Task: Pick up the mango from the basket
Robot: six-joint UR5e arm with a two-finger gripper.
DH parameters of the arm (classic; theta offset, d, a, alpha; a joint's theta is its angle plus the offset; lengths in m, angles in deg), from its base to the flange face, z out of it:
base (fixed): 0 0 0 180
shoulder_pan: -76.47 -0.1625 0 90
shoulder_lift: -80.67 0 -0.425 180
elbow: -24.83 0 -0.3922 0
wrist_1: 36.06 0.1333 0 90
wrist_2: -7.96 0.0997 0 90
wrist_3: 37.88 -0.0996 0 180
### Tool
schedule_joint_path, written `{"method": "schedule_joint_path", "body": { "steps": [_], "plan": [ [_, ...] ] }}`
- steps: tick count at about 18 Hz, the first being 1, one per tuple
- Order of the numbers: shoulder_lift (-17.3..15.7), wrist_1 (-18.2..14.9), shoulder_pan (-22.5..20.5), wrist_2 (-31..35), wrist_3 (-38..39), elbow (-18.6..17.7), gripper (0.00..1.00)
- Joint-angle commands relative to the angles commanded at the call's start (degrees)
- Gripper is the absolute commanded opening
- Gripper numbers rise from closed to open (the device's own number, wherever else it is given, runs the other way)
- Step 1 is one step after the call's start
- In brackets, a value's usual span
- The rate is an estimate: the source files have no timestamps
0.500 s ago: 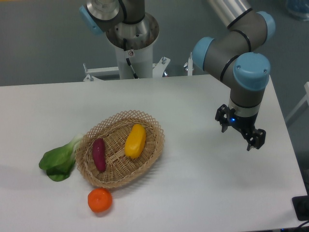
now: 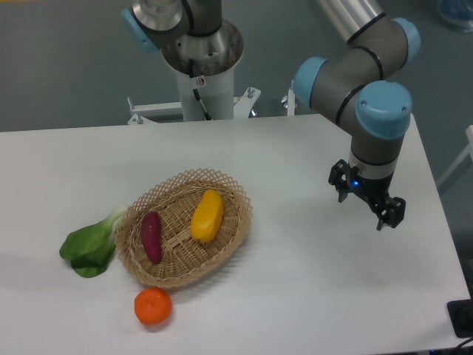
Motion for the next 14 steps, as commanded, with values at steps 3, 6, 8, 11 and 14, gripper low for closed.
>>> {"method": "schedule_joint_path", "body": {
  "steps": [3, 6, 8, 11, 14],
  "plan": [
    [-0.09, -0.09, 0.0, -0.44, 1.31, -0.17, 1.0],
    [-0.26, -0.26, 0.35, -0.61, 2.81, -0.17, 1.0],
    [-0.79, -0.88, 2.45, -0.44, 5.08, -0.61, 1.0],
    [-2.11, -0.97, 5.0, -0.44, 9.3, -3.24, 1.0],
    [-3.33, -0.97, 7.99, -0.53, 12.73, -5.88, 1.0]
  ]
}}
